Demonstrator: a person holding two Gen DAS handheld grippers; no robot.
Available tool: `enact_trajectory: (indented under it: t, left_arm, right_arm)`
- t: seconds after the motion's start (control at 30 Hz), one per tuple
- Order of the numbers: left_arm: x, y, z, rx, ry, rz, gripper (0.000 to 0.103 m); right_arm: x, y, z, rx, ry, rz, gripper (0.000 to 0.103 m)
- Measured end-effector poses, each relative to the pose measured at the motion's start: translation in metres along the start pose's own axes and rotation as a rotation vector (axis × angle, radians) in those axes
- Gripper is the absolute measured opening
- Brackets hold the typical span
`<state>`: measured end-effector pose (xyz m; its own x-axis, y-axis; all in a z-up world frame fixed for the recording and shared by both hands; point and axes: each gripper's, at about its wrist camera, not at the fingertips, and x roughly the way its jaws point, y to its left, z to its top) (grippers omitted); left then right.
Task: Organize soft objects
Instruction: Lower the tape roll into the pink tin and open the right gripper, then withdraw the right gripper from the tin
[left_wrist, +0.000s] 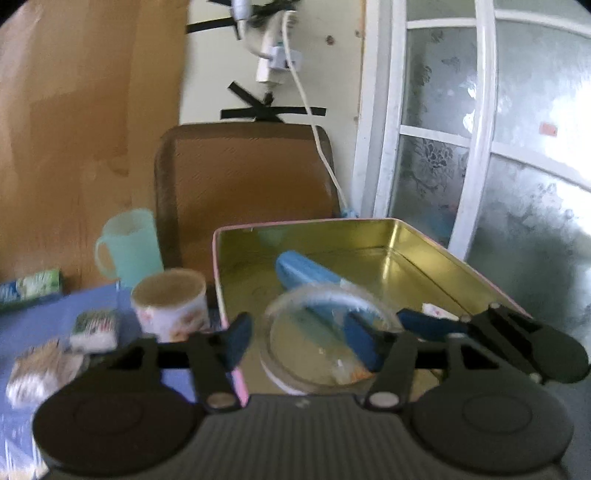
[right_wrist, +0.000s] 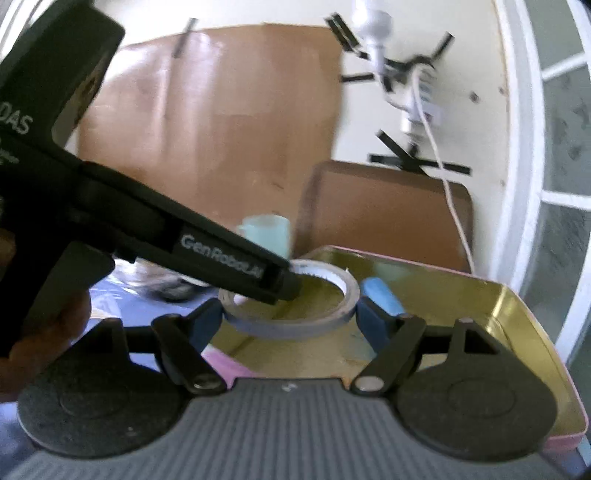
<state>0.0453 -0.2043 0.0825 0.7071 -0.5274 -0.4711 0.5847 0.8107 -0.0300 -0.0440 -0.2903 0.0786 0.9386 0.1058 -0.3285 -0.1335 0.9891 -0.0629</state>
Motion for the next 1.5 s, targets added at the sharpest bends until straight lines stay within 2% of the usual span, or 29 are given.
enact_trajectory:
  t: [0.07,0.13,0.2,0.43,0.63,0.8,0.97,1.5]
  left_arm:
    - [0.011,-0.006,0.002,0.033,0.001,0.050,0.064]
    - [0.008,-0.006,0.001,0.023,-0.003,0.048,0.064]
    - [-0.001,-0.002,-0.004,0.012,-0.014,0.029,0.066]
    - [-0.027,0.018,-0.016,-0.059,0.022,0.061,0.073]
    - [-0.049,0.041,-0.028,-0.125,0.042,0.108,0.074]
    - [-0.063,0.059,-0.040,-0.132,0.047,0.189,0.074]
    - [-0.071,0.078,-0.053,-0.172,0.060,0.232,0.074]
    - [-0.084,0.124,-0.085,-0.214,0.078,0.354,0.077]
  right_arm:
    - [0.020,-0.001,-0.003,0.004,0.042,-0.055,0.083]
    - [0.024,-0.004,-0.006,0.043,0.054,-0.065,0.083]
    - [0.019,-0.006,-0.007,0.087,0.041,-0.048,0.083]
    - [-0.003,-0.002,-0.006,0.102,-0.004,-0.059,0.082]
    - [-0.015,-0.005,-0.005,0.138,-0.021,-0.066,0.082]
    - [-0.016,-0.004,0.000,0.194,-0.023,-0.037,0.081]
    - [-0.018,0.005,0.009,0.236,-0.037,0.007,0.080]
    - [-0.014,0.059,0.022,0.146,-0.036,0.113,0.079]
